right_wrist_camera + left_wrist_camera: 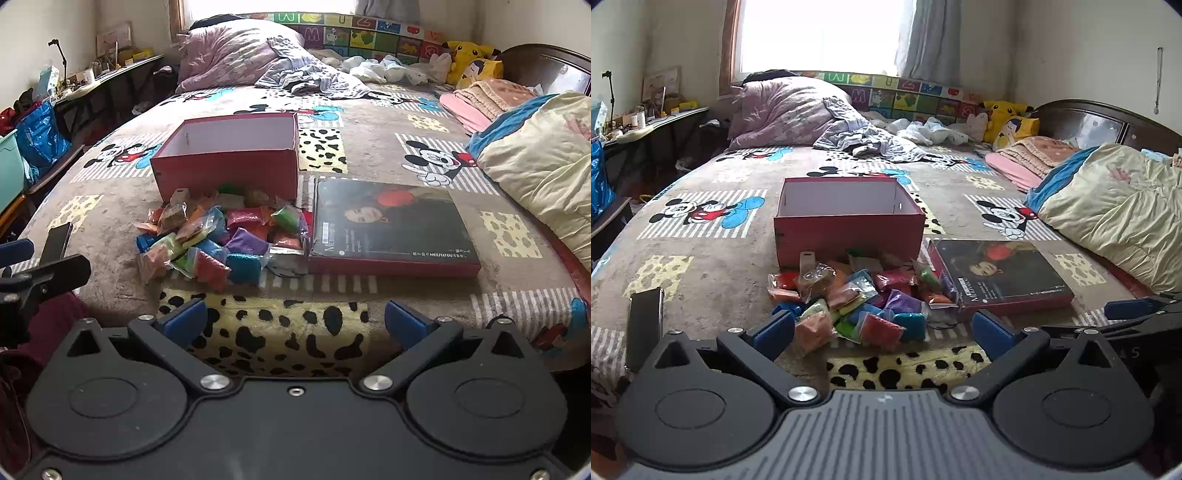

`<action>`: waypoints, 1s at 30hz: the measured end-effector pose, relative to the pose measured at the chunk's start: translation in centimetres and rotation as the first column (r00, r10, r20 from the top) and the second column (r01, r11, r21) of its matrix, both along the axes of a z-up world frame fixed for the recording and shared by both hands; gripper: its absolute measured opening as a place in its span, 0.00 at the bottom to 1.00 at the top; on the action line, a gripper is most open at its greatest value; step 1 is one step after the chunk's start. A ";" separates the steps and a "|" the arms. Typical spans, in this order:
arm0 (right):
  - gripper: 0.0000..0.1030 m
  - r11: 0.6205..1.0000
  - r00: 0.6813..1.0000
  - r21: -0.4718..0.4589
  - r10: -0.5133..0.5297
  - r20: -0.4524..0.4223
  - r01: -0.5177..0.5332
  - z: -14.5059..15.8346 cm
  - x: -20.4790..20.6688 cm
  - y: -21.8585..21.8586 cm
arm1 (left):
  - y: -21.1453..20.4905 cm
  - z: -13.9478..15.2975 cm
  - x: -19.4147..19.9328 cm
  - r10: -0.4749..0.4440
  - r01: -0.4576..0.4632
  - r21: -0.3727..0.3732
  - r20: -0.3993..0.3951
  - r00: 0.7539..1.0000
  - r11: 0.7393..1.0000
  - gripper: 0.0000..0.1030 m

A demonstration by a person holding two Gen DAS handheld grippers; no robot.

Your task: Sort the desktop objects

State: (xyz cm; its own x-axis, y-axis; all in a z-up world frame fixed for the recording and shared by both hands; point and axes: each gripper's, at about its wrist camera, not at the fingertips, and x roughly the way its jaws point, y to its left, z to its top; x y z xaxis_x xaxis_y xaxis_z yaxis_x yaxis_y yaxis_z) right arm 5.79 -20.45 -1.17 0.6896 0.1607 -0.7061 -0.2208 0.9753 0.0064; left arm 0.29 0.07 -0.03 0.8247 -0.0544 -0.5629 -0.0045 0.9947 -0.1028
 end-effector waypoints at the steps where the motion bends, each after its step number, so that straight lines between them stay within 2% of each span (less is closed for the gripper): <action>1: 1.00 1.000 1.000 0.004 0.001 -0.003 -0.001 0.0 0.1 0.0 | 0.0 0.0 0.1 0.001 -0.001 -0.002 -0.011 1.000 1.000 1.00; 7: 1.00 1.000 1.000 0.028 0.005 -0.022 -0.004 0.1 0.4 -0.3 | 0.3 -0.1 1.0 0.008 -0.009 -0.009 -0.073 0.997 1.000 1.00; 12: 1.00 1.000 1.000 0.015 0.009 0.005 -0.009 0.1 0.2 0.1 | 0.0 -0.2 0.6 0.010 -0.010 0.004 -0.059 0.998 1.000 1.00; 30: 1.00 1.000 1.000 -0.001 0.024 0.010 -0.024 0.1 -0.2 0.7 | 0.1 -0.5 0.5 0.011 -0.012 -0.003 -0.070 0.997 1.000 1.00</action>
State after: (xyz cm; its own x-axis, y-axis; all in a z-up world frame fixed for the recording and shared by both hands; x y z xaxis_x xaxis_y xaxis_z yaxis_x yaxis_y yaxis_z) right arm 5.60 -19.75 -1.06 0.6923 0.1766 -0.6996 -0.2440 0.9698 0.0033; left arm 0.77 0.14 -0.48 0.7837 -0.0473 -0.6193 -0.0234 0.9941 -0.1056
